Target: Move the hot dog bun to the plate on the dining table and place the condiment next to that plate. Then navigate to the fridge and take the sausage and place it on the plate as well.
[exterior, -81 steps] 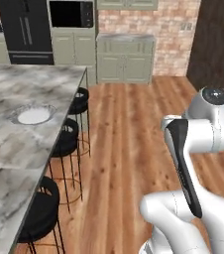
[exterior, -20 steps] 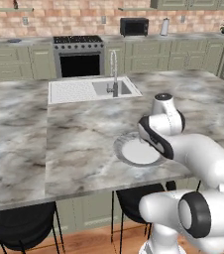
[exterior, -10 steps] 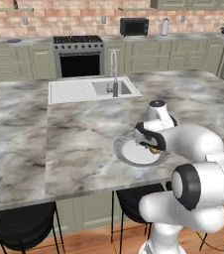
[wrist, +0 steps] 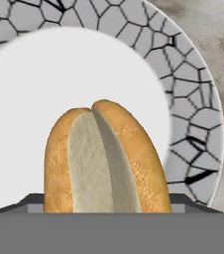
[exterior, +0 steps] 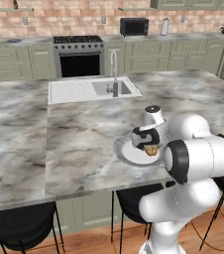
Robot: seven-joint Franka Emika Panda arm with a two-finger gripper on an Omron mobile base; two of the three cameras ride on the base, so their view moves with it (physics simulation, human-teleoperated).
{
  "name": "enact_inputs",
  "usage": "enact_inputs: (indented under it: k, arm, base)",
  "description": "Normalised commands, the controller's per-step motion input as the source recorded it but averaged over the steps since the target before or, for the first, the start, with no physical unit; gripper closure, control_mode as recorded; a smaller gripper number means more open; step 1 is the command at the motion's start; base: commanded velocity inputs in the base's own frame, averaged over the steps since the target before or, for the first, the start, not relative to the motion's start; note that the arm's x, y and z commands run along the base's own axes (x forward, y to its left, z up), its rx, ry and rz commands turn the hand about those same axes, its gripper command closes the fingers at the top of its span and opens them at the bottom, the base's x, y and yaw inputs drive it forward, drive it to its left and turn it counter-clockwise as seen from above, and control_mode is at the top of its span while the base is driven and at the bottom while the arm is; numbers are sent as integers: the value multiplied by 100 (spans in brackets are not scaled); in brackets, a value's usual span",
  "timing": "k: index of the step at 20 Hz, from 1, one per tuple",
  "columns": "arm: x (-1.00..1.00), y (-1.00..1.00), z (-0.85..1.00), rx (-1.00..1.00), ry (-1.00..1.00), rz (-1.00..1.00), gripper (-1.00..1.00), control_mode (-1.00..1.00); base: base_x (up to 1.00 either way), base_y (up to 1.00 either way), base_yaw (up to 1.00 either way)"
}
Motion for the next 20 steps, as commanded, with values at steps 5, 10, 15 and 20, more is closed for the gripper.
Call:
enact_inputs:
  k: [5,10,15,20]
  arm:
    - [23,4,-31,0,0,0,-100,-100]
    - [5,5,-15,0,-4,0,-100,-100]
    - [-2,3,14,0,-6,0,-100,-100]
    - [-29,0,58,0,-5,0,-100,-100]
  base:
    - [0,0,0]
    - [0,0,0]
    - [0,0,0]
    - [0,0,0]
